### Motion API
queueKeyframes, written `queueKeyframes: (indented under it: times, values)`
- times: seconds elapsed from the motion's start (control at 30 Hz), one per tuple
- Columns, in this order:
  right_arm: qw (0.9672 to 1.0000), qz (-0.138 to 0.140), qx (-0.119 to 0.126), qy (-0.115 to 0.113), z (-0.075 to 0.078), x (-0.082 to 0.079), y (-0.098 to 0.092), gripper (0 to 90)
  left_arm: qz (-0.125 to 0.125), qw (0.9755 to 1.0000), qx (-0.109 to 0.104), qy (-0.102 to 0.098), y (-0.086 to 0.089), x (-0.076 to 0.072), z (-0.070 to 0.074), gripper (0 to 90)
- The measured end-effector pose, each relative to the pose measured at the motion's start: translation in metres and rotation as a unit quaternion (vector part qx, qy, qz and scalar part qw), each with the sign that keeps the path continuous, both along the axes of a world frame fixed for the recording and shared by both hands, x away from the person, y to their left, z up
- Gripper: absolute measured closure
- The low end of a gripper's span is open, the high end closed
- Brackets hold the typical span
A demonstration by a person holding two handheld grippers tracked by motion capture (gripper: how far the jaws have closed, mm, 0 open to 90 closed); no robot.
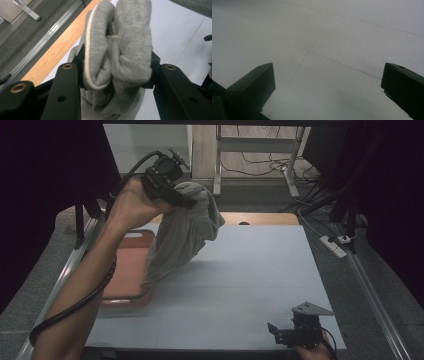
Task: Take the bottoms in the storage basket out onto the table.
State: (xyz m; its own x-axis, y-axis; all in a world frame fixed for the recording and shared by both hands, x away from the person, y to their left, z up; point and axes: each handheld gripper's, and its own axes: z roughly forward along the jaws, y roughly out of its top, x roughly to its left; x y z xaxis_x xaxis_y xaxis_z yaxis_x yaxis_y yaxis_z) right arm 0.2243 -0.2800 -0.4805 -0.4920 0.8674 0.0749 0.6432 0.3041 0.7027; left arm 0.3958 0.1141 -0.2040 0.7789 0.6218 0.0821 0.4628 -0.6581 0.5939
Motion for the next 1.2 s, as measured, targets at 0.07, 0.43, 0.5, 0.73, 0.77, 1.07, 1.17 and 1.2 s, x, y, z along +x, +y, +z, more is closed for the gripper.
queueKeyframes:
  times: [0.07,0.43,0.5,0.73,0.77,1.07,1.17,1.2]
  values:
    - [1.0,0.0,0.001,0.0,0.0,0.0,0.0,0.0,-0.002,1.0,-0.003,-0.002,-0.006,0.0,0.0,54.7]
    - [1.0,0.002,0.003,0.0,0.0,0.0,-0.001,0.0,-0.029,0.9996,-0.003,-0.006,-0.035,0.0,0.0,54.7]
    - [1.0,0.002,0.003,-0.001,0.0,0.0,-0.001,0.0,-0.034,0.9994,-0.003,-0.006,-0.039,0.0,0.0,54.7]
    - [1.0,0.003,0.003,-0.001,0.0,-0.001,-0.001,0.0,-0.051,0.9987,-0.009,-0.004,-0.054,-0.001,-0.004,54.6]
    - [1.0,0.003,0.004,-0.001,0.0,-0.001,-0.001,0.0,-0.054,0.9985,-0.008,-0.004,-0.055,0.0,-0.004,54.6]
    - [1.0,0.003,0.007,-0.002,0.0,-0.001,-0.002,0.0,-0.062,0.998,-0.006,0.0,-0.067,0.002,-0.014,54.4]
    - [1.0,0.002,0.008,-0.003,0.001,-0.001,-0.002,0.0,-0.063,0.998,-0.001,0.001,-0.069,0.003,-0.019,54.4]
    - [1.0,0.002,0.008,-0.003,0.001,-0.001,-0.002,0.0,-0.063,0.998,0.0,0.002,-0.069,0.004,-0.021,54.4]
